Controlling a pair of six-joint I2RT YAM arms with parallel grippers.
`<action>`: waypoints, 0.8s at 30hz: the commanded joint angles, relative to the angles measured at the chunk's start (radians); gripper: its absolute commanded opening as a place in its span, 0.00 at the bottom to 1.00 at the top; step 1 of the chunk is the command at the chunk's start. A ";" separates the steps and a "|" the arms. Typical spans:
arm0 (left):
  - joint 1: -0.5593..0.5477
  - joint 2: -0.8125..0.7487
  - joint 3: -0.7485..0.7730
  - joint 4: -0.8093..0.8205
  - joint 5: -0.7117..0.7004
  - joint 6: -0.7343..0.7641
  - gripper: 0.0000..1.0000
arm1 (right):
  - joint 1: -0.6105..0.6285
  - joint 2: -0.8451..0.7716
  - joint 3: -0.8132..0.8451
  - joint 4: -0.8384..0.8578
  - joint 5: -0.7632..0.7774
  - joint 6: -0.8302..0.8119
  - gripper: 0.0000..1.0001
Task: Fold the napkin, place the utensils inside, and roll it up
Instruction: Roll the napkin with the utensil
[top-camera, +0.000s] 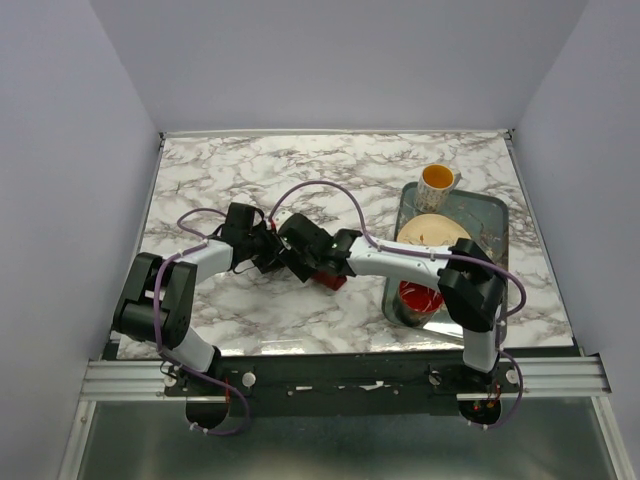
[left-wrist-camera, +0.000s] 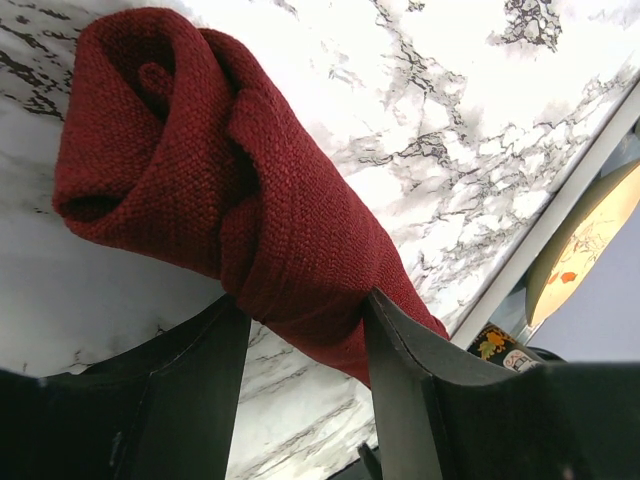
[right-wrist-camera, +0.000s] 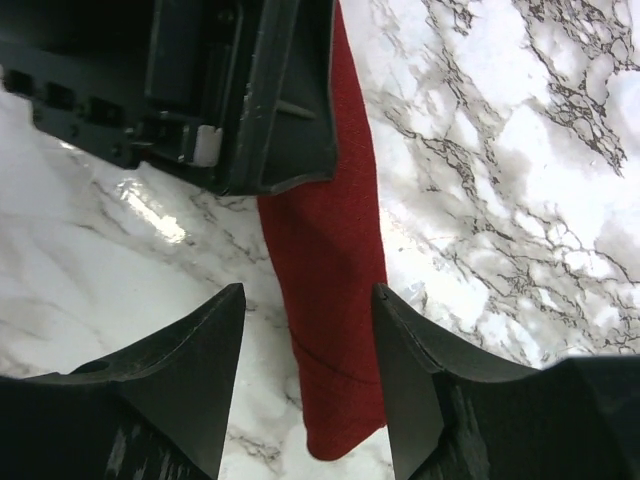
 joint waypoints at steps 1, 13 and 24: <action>-0.006 0.014 0.000 0.001 0.007 -0.006 0.56 | -0.001 0.043 -0.015 0.050 0.067 -0.046 0.59; -0.006 0.023 0.008 0.002 0.013 -0.008 0.56 | 0.018 0.082 -0.041 0.073 0.047 -0.038 0.52; -0.005 0.000 -0.001 -0.007 0.019 -0.008 0.56 | 0.018 0.134 -0.058 0.122 0.113 -0.079 0.63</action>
